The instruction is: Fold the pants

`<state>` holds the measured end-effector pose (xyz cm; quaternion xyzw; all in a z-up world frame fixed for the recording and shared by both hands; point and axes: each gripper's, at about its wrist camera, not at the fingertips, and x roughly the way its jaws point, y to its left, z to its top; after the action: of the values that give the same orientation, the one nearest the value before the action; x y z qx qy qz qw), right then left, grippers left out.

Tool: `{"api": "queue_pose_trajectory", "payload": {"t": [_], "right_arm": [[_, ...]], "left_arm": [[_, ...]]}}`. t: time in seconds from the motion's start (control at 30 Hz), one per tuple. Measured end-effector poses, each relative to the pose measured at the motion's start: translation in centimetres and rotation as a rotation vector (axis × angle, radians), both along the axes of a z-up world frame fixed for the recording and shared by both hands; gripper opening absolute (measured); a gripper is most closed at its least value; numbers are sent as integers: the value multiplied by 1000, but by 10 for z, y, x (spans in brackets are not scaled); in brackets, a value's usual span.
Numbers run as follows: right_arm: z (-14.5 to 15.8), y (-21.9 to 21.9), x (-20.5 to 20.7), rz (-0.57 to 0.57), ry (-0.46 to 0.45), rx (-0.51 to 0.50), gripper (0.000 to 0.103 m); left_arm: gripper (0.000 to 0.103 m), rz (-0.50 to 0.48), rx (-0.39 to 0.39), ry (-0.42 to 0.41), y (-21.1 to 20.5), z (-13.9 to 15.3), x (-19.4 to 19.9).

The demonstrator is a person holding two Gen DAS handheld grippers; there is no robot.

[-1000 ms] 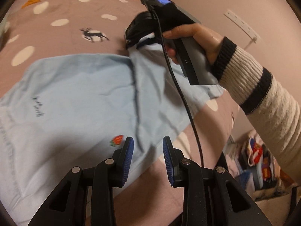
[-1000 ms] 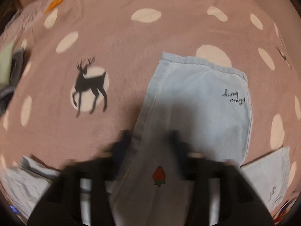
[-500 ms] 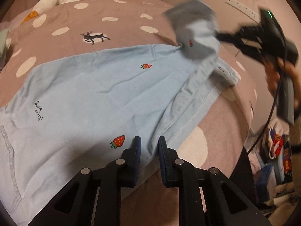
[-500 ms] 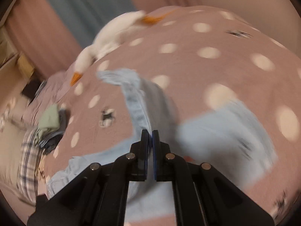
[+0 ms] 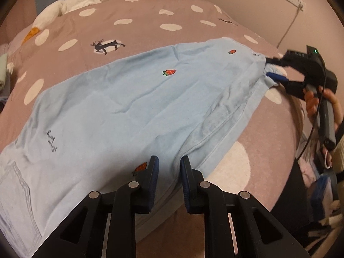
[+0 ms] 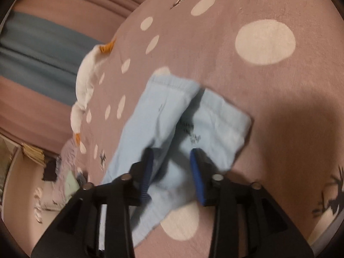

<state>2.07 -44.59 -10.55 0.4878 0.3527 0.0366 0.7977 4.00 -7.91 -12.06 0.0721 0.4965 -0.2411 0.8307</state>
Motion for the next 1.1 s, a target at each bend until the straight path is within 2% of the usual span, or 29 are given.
{"api": "queue_pose_trajectory", "payload": {"t": [0.13,0.2,0.3,0.4,0.47,0.5,0.53,0.57,0.67,0.8,0.87,0.97,1.03,1.07,1.1], "right_arm": [[0,-11,4,-25,-18,70,39],[2,-16,0,-44,-23,93,39],[-1,-19,-9,-80,-31,140,36],[-4,-16,1,-40,5,78,37],[-7,-14,8,-22,3,76,34],[-6,-13,11,-23,10,59,27],[-2,-13,11,-24,9,45,9],[3,-13,10,-23,-8,34,3],[27,-13,1,-6,-75,-36,3],[36,-21,-14,-10,-89,-26,3],[32,-22,-18,-4,-56,-68,3],[13,-26,-23,-24,7,-38,3],[0,-27,-20,-28,45,-70,7],[-6,-28,-16,-16,65,-77,5],[-11,-31,-15,-11,67,-39,4]], "left_arm": [[17,-22,39,-35,-7,-1,1],[12,-20,32,-41,-5,0,0],[12,-5,13,-33,-1,1,0],[12,-3,11,-23,-2,0,2],[12,-8,27,-29,-5,0,1],[12,-8,32,-34,-6,0,1],[10,-9,33,-37,-7,1,0],[5,-10,31,-39,-7,2,-1],[4,-35,36,-69,-8,9,-9],[4,-63,15,-104,-7,22,-18],[4,-71,7,-106,-6,22,-21],[4,-77,17,-87,-7,14,-22],[4,-92,40,-59,-11,5,-21],[4,-82,57,-59,-11,2,-19],[4,-73,58,-53,-11,1,-17]]}}
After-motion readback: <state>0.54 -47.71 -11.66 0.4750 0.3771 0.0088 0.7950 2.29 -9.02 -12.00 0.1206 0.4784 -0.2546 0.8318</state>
